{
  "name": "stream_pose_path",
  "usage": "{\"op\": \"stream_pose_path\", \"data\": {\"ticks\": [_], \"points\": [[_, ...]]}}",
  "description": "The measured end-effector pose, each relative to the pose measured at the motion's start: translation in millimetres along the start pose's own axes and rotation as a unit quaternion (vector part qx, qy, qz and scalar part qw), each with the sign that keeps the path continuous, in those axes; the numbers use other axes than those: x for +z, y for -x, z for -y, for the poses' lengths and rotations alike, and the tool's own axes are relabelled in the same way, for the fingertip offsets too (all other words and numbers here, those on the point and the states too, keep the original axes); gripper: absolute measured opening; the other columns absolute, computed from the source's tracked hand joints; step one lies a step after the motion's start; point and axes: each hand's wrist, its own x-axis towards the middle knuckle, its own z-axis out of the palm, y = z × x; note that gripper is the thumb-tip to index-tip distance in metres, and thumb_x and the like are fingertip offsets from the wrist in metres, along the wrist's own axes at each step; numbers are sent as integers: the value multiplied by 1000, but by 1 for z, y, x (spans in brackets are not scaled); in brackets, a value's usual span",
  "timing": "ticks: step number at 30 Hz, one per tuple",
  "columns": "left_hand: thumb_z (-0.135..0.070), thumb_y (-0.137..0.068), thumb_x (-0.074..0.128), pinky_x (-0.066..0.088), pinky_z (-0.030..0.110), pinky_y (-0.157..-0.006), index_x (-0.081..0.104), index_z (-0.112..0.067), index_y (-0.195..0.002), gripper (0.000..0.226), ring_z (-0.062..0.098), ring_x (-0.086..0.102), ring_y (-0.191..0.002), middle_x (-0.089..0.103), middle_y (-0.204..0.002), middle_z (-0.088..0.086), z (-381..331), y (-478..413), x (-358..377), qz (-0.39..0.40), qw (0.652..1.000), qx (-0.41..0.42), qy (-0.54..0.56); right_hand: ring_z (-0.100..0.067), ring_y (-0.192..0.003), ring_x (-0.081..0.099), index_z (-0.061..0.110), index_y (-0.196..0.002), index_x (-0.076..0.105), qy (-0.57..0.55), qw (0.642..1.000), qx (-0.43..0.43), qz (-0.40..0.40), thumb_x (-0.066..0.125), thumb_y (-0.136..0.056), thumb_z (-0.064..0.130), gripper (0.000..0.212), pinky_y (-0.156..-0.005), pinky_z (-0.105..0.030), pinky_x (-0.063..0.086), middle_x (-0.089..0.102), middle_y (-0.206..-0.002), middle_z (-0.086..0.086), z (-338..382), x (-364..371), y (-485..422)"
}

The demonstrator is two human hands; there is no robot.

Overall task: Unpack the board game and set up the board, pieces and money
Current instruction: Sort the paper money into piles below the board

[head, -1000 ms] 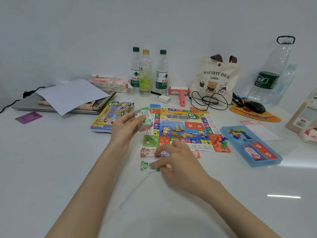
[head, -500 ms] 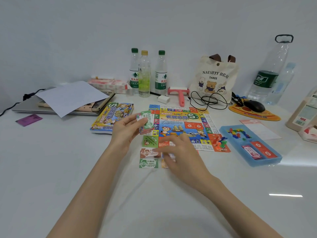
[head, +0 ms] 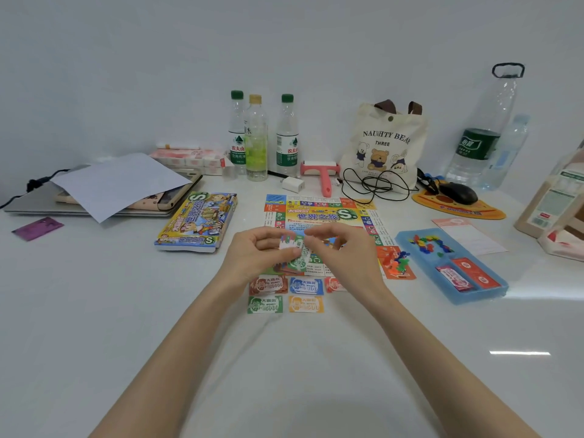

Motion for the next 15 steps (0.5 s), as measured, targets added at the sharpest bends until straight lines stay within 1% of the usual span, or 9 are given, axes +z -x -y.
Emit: {"op": "stream_pose_path", "data": {"ticks": [2,4,6,8,10,13,15], "points": [[-8,-68,84,60,35,-78,74,-17,-97,32,27,71,-87,72,-93,17,-1,1,0,4,1000,2,0,10,-66,56,20,-81,75,-2,1000,14,8,74,-81,17,3,-60,-8,38,69,-74,16,-3,0,0],[-5,-69,82,60,40,-75,73,-15,-96,31,30,72,-85,72,-94,19,-3,2,1,8,1000,-1,18,7,-66,59,20,-79,75,-23,999,39,13,75,-80,19,2,-62,-10,41,70,-73,12,-7,-1,-1],[-5,-69,82,60,39,-76,73,-16,-96,31,29,72,-84,73,-95,19,-3,2,0,7,1000,-3,18,2,-71,64,22,-78,73,-50,997,60,11,75,-82,20,4,-70,-18,50,71,-74,10,-9,-1,-1],[-7,-69,83,59,38,-77,73,-17,-96,31,27,72,-86,73,-97,17,-2,1,-2,6,1000,-6,13,-3,-75,67,23,-79,71,-68,995,71,7,73,-83,20,5,-74,-23,54,72,-77,7,-10,0,-1],[-5,-70,82,60,34,-72,73,-16,-96,30,25,73,-82,74,-94,15,-3,1,-3,11,1000,-9,22,-5,-75,68,21,-83,70,-84,993,84,2,71,-85,21,2,-70,-23,53,73,-77,4,-10,2,1],[0,-73,78,59,25,-60,71,-13,-97,29,20,73,-71,76,-85,8,-5,3,-4,19,999,-11,46,-15,-67,63,16,-92,65,-98,989,115,-9,67,-89,23,7,-56,-23,47,72,-71,6,-9,5,3],[-1,-74,78,56,21,-56,71,-12,-100,29,16,72,-69,76,-85,6,-5,2,-5,5,999,-15,52,-15,-70,64,17,-93,62,-108,984,141,-14,65,-90,24,8,-54,-24,46,72,-75,6,-8,7,5]]}}
